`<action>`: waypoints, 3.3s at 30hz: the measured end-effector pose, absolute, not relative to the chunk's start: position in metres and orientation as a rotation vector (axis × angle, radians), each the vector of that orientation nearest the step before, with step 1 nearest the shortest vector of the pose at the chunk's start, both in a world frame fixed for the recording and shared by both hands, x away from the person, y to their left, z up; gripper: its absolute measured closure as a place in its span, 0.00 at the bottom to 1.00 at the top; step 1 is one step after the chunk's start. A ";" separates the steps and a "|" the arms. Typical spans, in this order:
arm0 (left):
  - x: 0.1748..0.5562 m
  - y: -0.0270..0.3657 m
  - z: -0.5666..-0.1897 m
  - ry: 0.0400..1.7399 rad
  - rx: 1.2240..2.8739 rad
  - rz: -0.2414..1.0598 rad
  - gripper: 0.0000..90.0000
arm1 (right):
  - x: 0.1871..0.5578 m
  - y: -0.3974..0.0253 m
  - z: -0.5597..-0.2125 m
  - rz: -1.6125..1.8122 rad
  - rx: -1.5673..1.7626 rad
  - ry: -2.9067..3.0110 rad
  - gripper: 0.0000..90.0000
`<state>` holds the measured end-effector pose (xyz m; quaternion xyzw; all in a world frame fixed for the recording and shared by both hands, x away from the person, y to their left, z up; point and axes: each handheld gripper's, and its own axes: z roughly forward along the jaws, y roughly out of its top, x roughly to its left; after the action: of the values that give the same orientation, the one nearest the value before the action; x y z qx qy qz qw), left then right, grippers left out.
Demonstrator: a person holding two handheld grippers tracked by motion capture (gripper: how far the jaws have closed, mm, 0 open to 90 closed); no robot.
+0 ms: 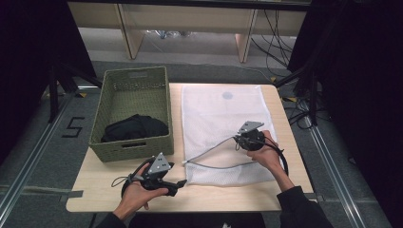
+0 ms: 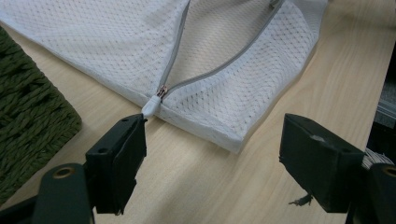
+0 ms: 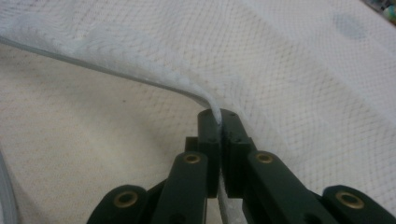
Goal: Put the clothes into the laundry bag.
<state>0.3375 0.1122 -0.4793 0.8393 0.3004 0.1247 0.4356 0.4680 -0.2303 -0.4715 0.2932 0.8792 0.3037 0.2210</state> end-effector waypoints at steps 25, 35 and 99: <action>0.354 0.129 -0.424 0.830 1.991 0.356 0.25 | 0.474 -0.232 -0.431 0.904 0.734 2.341 1.00; 0.380 0.148 -0.380 0.933 1.921 0.384 0.25 | 0.478 -0.232 -0.418 0.932 0.752 2.309 1.00; 0.541 0.221 -0.455 1.210 2.493 0.270 0.17 | 0.484 -0.226 -0.417 0.941 0.722 2.337 1.00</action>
<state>0.5413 0.2213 -0.4552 0.8811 0.4278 0.0954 0.1776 0.4840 -0.2263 -0.4171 0.2662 0.8616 0.3470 0.2575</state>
